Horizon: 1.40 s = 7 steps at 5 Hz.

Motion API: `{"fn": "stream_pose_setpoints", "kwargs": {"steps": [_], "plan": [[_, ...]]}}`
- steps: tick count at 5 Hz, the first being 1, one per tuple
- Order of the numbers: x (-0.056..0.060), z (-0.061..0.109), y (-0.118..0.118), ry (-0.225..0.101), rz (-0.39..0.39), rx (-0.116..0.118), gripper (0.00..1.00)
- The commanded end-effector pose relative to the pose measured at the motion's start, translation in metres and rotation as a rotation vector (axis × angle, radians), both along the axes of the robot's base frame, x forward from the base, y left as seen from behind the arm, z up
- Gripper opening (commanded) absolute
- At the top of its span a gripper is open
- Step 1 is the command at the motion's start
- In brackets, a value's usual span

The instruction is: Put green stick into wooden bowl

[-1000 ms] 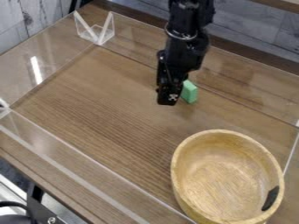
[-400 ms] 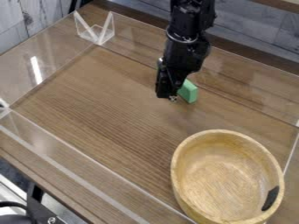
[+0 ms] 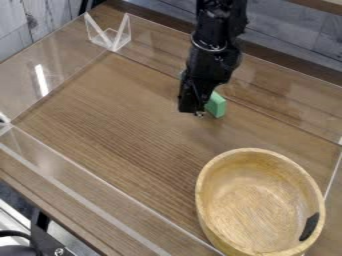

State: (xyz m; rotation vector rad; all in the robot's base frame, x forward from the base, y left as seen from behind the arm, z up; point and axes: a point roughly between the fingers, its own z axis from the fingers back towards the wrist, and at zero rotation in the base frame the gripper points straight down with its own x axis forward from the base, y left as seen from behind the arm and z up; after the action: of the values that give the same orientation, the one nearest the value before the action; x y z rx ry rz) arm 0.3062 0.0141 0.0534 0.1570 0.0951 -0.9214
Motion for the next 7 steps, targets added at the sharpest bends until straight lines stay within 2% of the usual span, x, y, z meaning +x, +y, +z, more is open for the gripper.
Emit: {"fn": "stream_pose_setpoints", "kwargs": {"steps": [1, 4, 6, 7], "plan": [[0.007, 0.008, -0.001, -0.042, 0.002, 0.009, 0.00], [0.010, 0.004, -0.001, -0.052, 0.017, 0.019, 0.00], [0.011, 0.005, -0.001, -0.055, 0.024, 0.018, 0.00], [0.011, 0.028, -0.002, -0.100, 0.071, 0.038, 0.00]]}}
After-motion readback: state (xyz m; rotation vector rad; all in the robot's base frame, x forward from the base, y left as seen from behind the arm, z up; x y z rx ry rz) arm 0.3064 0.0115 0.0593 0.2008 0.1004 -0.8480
